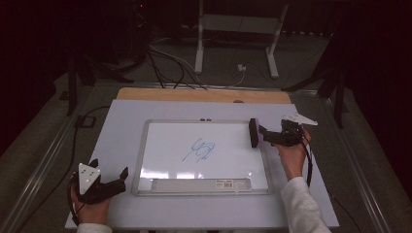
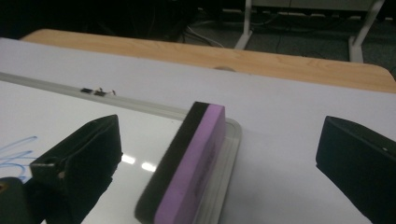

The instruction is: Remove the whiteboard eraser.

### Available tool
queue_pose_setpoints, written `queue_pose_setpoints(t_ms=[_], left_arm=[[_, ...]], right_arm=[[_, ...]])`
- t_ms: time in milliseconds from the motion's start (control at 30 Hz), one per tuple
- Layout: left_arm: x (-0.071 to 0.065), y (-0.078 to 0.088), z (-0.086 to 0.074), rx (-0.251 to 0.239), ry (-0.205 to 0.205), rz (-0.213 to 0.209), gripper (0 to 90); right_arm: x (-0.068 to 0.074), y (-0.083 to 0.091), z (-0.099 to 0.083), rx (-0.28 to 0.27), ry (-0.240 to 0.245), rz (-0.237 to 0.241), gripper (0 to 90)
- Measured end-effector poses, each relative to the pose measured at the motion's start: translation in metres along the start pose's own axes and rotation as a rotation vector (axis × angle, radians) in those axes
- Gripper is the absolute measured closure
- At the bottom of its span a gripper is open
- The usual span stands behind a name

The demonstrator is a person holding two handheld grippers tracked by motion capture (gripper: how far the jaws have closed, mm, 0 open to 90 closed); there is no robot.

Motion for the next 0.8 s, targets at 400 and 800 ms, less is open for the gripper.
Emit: queue_pose_setpoints(t_ms=[400,800], left_arm=[[0.000,0.000,0.000,0.001,-0.001,-0.001,0.7],[-0.001,-0.001,0.000,0.004,-0.003,-0.004,0.7]], right_arm=[[-0.009,-0.018,-0.005,0.063,-0.038,-0.022,1.9],[-0.008,-0.024,-0.009,0.116,-0.098,-0.004,36.5]])
Point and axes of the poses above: each handheld gripper's, and its own axes: y roughly backward along the jaws, z roughly out of its top, x roughly to its left, the point moved 2 cm from there along -y, roughly forward along the jaws, and after that the axes turned 11 degrees about -y, right-handed, at the moved point
